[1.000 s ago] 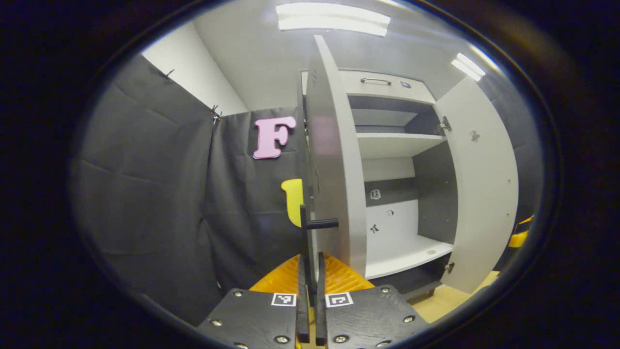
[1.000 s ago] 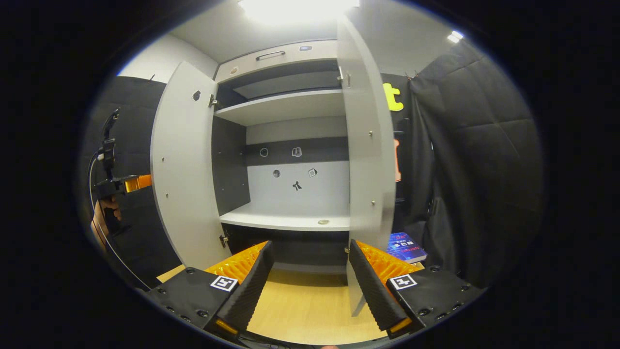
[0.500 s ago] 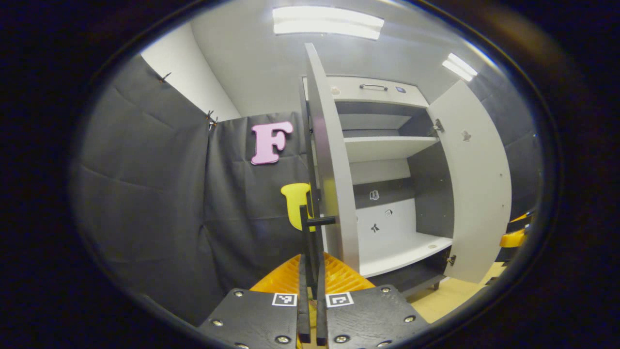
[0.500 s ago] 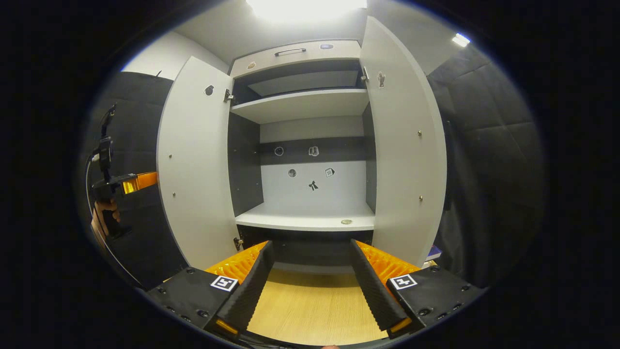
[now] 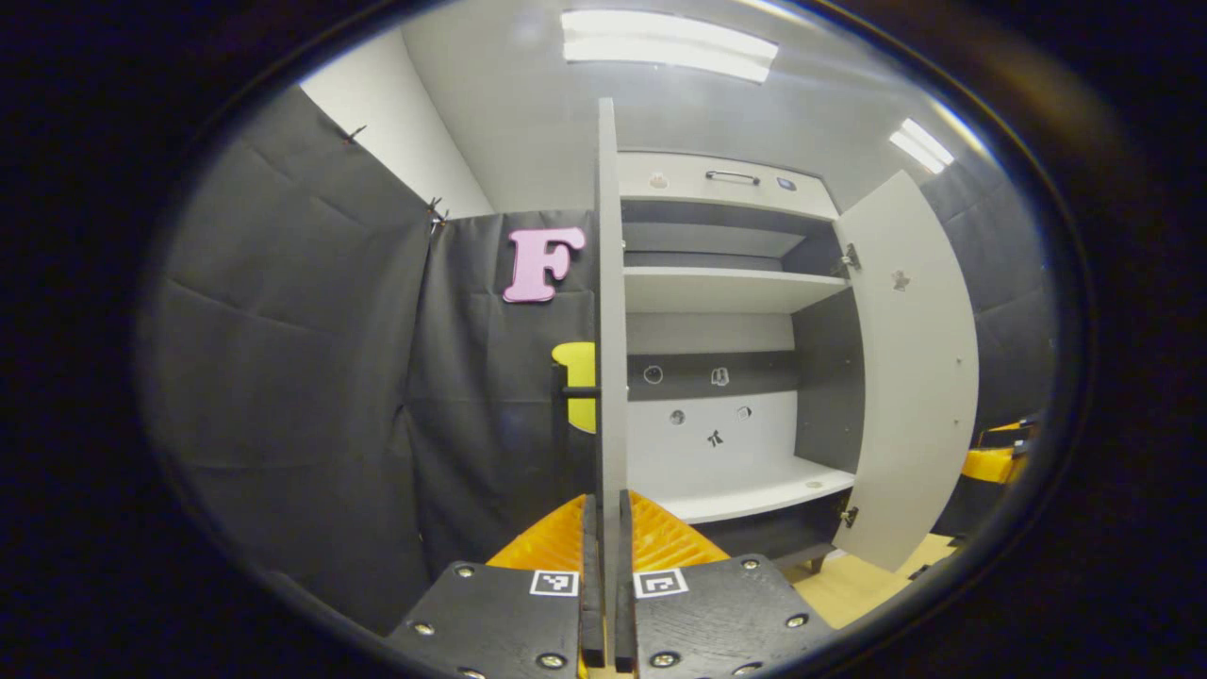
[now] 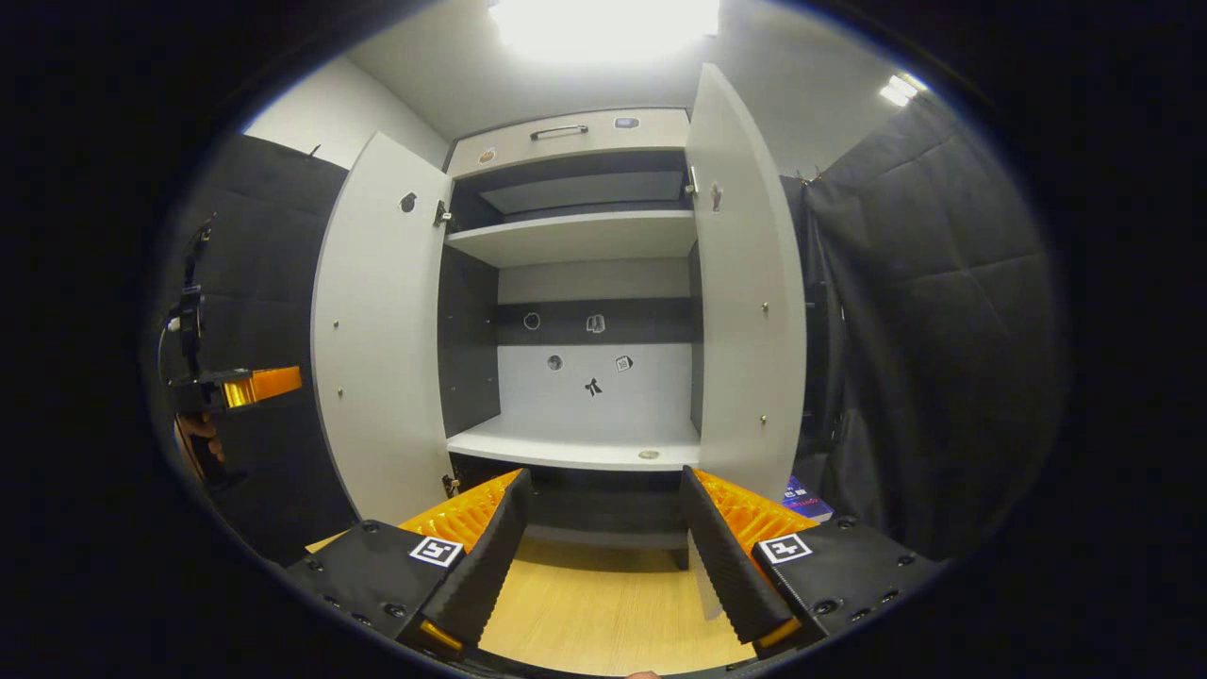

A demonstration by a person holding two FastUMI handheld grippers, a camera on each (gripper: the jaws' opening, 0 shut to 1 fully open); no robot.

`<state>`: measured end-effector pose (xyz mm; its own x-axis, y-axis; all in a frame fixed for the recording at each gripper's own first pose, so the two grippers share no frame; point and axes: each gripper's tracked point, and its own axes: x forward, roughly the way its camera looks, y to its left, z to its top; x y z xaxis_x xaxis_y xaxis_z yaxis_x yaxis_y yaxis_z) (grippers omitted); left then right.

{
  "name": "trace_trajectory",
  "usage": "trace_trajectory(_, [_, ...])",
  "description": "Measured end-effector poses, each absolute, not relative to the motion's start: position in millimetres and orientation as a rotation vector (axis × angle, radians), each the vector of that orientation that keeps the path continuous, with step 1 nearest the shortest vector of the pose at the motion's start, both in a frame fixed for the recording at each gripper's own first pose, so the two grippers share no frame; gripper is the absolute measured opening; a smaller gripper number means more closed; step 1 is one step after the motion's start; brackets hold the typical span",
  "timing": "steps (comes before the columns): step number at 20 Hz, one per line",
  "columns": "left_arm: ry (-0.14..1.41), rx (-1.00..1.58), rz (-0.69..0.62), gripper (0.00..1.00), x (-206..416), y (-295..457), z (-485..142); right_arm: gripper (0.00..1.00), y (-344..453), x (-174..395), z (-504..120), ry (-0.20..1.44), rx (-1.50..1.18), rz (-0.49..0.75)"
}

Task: Open the right door of the double-door shoe cabinet with the right hand, and open the left door with the left hand.

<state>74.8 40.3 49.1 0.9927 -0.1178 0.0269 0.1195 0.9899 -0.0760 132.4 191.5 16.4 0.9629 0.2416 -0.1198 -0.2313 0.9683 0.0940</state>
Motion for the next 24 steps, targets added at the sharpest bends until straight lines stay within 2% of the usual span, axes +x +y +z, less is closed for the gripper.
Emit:
trace_trajectory(3, [-0.001, -0.04, -0.11, 0.08, 43, 28, 41, 0.98, 170, 122, 23, 0.112, 0.096, 0.229])
trace_trajectory(4, [0.013, -0.024, -0.104, 0.06, 33, 25, 38, 0.98, 160, 118, 22, 0.109, 0.09, 0.221])
trace_trajectory(6, [0.036, -0.012, -0.094, 0.09, 15, 18, 28, 0.98, 143, 111, 23, 0.1, 0.069, 0.201])
trace_trajectory(7, [0.04, -0.011, -0.085, 0.04, 5, 17, 25, 0.98, 136, 106, 24, 0.094, 0.06, 0.19])
trace_trajectory(15, [0.074, -0.011, 0.0, 0.1, -36, 29, 7, 0.98, 120, 92, 32, 0.074, 0.074, 0.192])
trace_trajectory(16, [0.078, -0.006, 0.005, 0.17, -38, 29, 5, 0.98, 121, 91, 32, 0.073, 0.073, 0.196])
trace_trajectory(17, [0.08, 0.001, 0.012, 0.34, -41, 31, 5, 0.98, 121, 91, 33, 0.071, 0.07, 0.198])
trace_trajectory(18, [0.079, 0.007, 0.019, 0.4, -42, 32, 6, 0.98, 121, 91, 33, 0.071, 0.068, 0.2])
trace_trajectory(21, [0.066, 0.028, 0.043, 0.89, -48, 35, 8, 0.98, 121, 91, 37, 0.062, 0.069, 0.205])
trace_trajectory(22, [0.063, 0.033, 0.051, 0.94, -50, 36, 10, 0.98, 121, 92, 37, 0.059, 0.069, 0.205])
trace_trajectory(24, [0.059, 0.032, 0.061, 0.94, -50, 37, 10, 0.98, 119, 93, 40, 0.054, 0.065, 0.2])
